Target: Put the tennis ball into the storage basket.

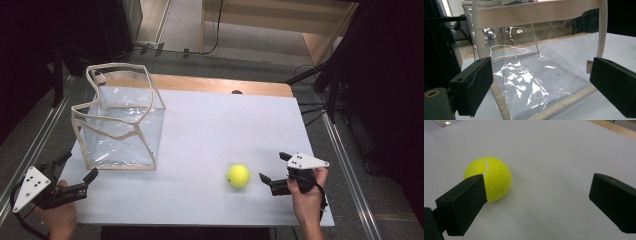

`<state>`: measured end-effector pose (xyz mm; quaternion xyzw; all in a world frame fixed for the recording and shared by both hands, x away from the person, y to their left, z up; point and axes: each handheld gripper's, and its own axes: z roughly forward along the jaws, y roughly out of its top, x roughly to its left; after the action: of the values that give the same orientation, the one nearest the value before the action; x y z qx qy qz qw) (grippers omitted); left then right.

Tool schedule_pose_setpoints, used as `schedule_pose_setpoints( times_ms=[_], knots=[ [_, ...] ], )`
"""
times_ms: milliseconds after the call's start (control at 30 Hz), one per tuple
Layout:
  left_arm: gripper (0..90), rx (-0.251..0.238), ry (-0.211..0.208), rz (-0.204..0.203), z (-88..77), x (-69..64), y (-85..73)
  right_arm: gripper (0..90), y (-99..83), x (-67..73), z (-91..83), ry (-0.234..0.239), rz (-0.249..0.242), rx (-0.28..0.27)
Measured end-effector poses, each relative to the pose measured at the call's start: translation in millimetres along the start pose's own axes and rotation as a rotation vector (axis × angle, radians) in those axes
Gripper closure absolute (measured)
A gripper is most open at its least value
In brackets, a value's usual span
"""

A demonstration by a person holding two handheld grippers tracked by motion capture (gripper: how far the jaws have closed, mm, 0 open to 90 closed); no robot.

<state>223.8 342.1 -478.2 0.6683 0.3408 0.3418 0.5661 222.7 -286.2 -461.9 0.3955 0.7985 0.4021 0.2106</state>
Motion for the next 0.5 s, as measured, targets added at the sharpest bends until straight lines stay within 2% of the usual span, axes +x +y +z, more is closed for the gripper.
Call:
schedule_pose_setpoints(
  times_ms=[233, 367, 500],
  knots=[
    [5.3, 0.000, -0.002, 0.003, 0.0, -0.2, 0.1, 0.1, 9.5, 7.3, 8.3, 0.037, -0.037, 0.041],
    [5.3, -0.001, -0.001, 0.001, -0.2, 0.2, 0.0, 0.1, 13.4, 11.5, 11.7, 0.052, -0.042, 0.052],
    [5.3, -0.004, -0.003, 0.000, -0.5, 0.6, 0.0, 0.1, 19.7, 17.1, 19.0, 0.073, -0.071, 0.075]
  ],
)
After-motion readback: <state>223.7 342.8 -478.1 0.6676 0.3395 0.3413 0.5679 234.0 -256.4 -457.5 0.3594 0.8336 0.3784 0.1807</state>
